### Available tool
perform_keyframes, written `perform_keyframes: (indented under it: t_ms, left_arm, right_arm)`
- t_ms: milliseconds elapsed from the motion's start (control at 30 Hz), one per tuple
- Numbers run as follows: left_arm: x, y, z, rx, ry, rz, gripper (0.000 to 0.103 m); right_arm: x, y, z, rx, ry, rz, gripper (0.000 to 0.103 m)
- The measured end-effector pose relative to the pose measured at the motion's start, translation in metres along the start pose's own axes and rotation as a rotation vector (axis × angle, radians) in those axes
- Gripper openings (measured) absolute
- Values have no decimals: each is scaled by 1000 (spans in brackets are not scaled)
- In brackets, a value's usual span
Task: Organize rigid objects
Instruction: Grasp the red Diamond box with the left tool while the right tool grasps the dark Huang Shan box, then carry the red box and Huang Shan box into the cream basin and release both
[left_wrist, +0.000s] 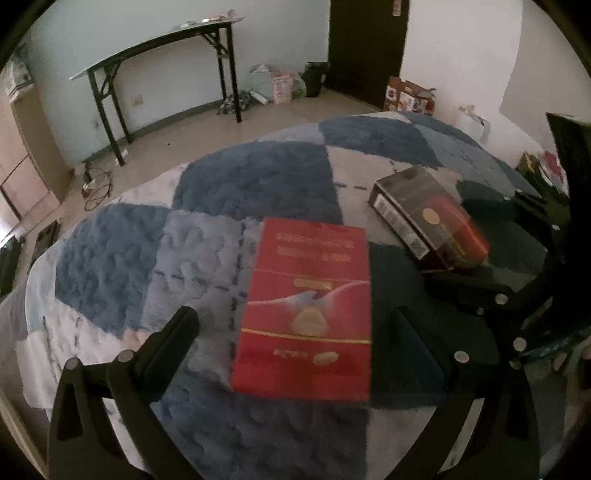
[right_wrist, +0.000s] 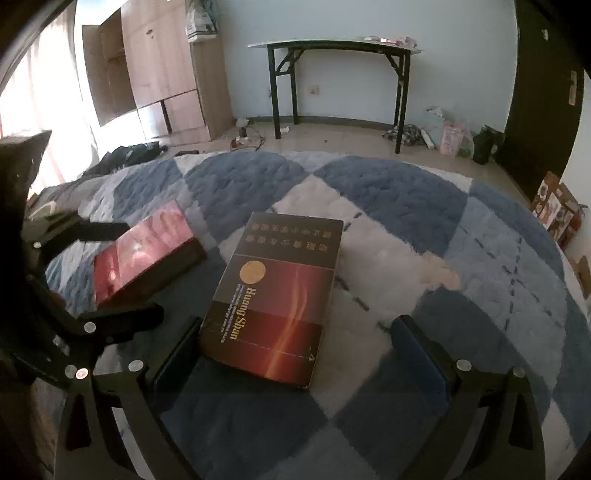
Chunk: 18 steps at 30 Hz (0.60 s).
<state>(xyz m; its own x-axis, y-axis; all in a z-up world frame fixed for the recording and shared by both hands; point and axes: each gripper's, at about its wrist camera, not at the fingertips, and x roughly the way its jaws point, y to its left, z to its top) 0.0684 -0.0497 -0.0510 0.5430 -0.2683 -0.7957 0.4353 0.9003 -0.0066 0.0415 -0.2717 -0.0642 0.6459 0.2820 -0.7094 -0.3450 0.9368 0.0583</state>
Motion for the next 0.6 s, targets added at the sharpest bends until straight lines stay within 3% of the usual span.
perform_keyframes:
  t_ms: [100, 200, 267, 333, 433, 533, 600]
  left_arm:
    - [4, 4, 0, -25, -21, 38, 102]
    - [9, 9, 3, -87, -35, 49, 92]
    - [8, 8, 6, -100, -44, 67, 73]
    - [5, 11, 9, -140, -75, 103, 58]
    - [1, 24, 11, -250, -110, 137, 58]
    - [-1, 30, 9, -248, -114, 171, 58]
    - [-8, 35, 9, -260, -131, 178, 58]
  right_arm:
    - [1, 2, 1, -16, -8, -6, 103]
    - [6, 6, 3, -47, -8, -32, 103]
    - [10, 9, 6, -72, -11, -44, 99]
    - [15, 10, 10, -91, -15, -45, 87]
    - [22, 10, 15, -117, -14, -37, 76]
    - [22, 9, 16, -132, -23, -1, 59]
    - [21, 9, 15, -133, -31, 15, 57]
